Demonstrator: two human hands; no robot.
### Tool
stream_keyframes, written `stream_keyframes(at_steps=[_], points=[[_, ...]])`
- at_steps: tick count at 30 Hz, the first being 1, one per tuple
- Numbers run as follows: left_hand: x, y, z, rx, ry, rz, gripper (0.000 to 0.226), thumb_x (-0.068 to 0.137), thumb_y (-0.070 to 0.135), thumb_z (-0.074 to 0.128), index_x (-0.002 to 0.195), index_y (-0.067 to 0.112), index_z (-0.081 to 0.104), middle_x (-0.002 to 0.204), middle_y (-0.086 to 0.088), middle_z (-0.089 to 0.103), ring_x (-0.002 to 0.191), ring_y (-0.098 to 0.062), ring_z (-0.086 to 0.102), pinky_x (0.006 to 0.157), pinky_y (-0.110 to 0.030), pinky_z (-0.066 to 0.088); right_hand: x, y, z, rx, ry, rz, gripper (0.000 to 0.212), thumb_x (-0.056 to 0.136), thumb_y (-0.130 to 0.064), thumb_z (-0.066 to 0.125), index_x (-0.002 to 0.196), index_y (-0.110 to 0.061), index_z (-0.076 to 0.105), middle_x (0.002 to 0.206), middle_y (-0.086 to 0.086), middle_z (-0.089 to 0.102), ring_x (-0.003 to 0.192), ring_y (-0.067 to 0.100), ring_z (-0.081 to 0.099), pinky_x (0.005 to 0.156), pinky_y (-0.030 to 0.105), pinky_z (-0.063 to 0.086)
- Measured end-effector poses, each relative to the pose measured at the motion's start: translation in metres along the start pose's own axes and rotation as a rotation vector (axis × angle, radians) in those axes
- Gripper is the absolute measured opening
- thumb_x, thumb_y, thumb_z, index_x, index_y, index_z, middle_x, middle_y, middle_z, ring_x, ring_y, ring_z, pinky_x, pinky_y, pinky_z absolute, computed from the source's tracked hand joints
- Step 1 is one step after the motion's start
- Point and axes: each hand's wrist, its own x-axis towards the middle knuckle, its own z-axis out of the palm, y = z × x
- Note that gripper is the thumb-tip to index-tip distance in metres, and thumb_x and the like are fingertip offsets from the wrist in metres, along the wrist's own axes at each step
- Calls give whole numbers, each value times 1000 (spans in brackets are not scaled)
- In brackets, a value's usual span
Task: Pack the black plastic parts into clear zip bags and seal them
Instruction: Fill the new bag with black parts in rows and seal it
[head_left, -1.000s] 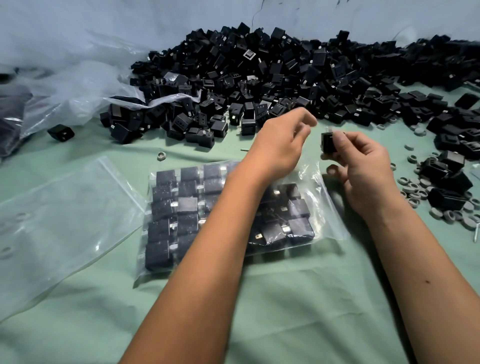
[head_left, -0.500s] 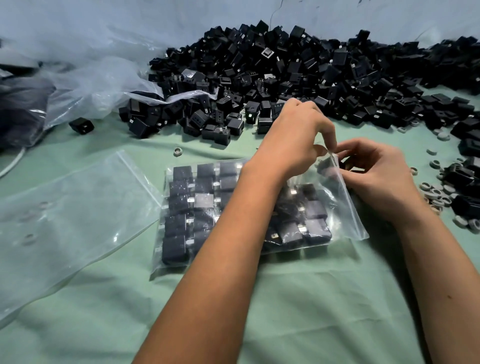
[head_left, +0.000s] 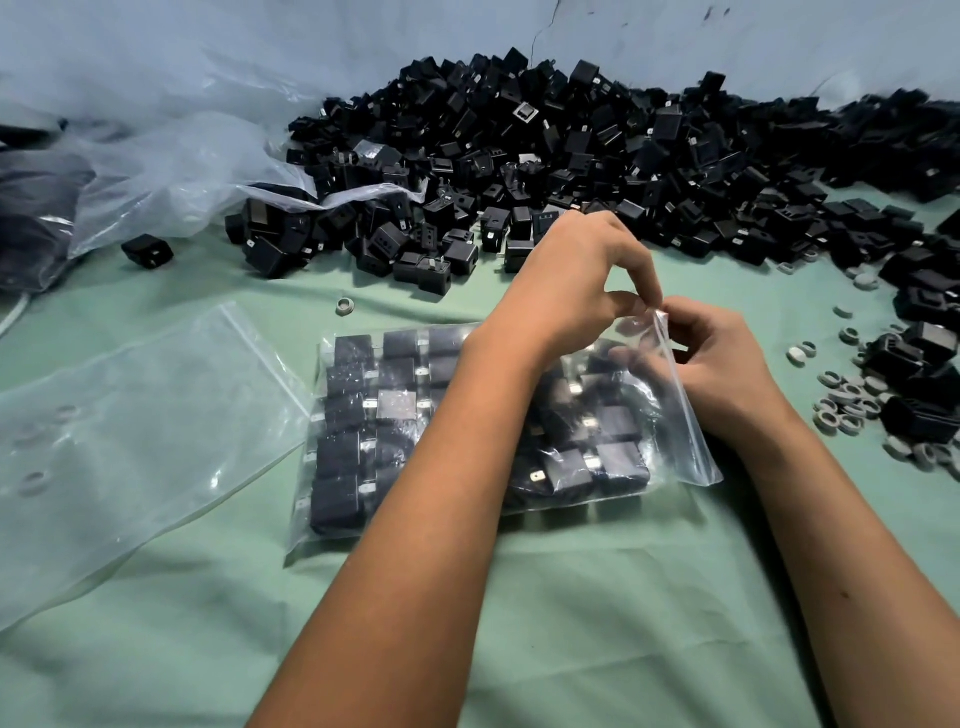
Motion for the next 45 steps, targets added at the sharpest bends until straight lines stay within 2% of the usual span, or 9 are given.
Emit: stream_keyframes(at_steps=[9,17,24,26,29,33,36,41,45], points=[[-2,4,-1,-1,20,22,16,80,14,85,86,28,82,109,8,65,109,-10,53,99,-29,42,-2,-6,10,240,-70,49,14,82,-4,84,91,-1,76,86,14,77,70,28,78,62,27,62],[-1,2,2,7,-4,5,13,82,15,83,89,26,82,108,4,65,107,-14,56,97,-33,45,-3,-11,12,230,-76,9,10,82,-12,84,80,-21,80,76,4,77,65,15,75,60,22,58],[-7,-26,-13,212,105,-332,14,98,20,64,104,26,75,121,1,66,124,-25,52,106,-43,45,16,7,2,32,428,181,8,91,-17,76,85,-23,77,78,0,77,62,7,66,60,26,55],[-10,-34,-19,186,105,-394,18,98,17,61,105,24,76,123,0,67,124,-25,54,103,-40,47,29,4,2,-98,457,195,6,92,-19,72,91,-21,77,82,0,76,67,10,68,67,35,60],[-12,-35,-22,138,103,-423,18,97,17,62,105,25,76,122,1,68,119,-21,58,98,-34,48,61,-3,5,-396,284,90,14,93,-14,70,101,-23,77,92,-5,73,81,10,67,85,35,60],[-11,-32,-20,108,87,-409,15,96,19,64,102,27,75,121,3,68,116,-18,59,100,-38,50,101,-12,16,-751,-177,-130,44,90,-15,78,132,-25,68,126,5,60,115,24,55,103,41,47],[-11,-32,-19,104,89,-408,14,95,19,64,101,26,75,118,2,69,115,-19,60,100,-39,50,114,-15,27,-813,-336,-213,48,87,-22,81,133,-23,67,125,9,57,119,30,49,102,45,42],[-11,-31,-20,87,132,-383,15,94,17,64,98,25,76,115,4,69,110,-16,61,97,-36,51,111,-15,28,-807,-221,-175,46,82,-22,83,125,-15,67,114,6,61,106,26,58,89,35,45],[-9,-27,-18,59,101,-344,16,95,18,64,102,26,75,118,5,68,112,-12,61,96,-32,49,78,-6,0,-538,145,75,60,91,-18,71,147,-25,52,121,4,53,102,18,53,95,30,42]])
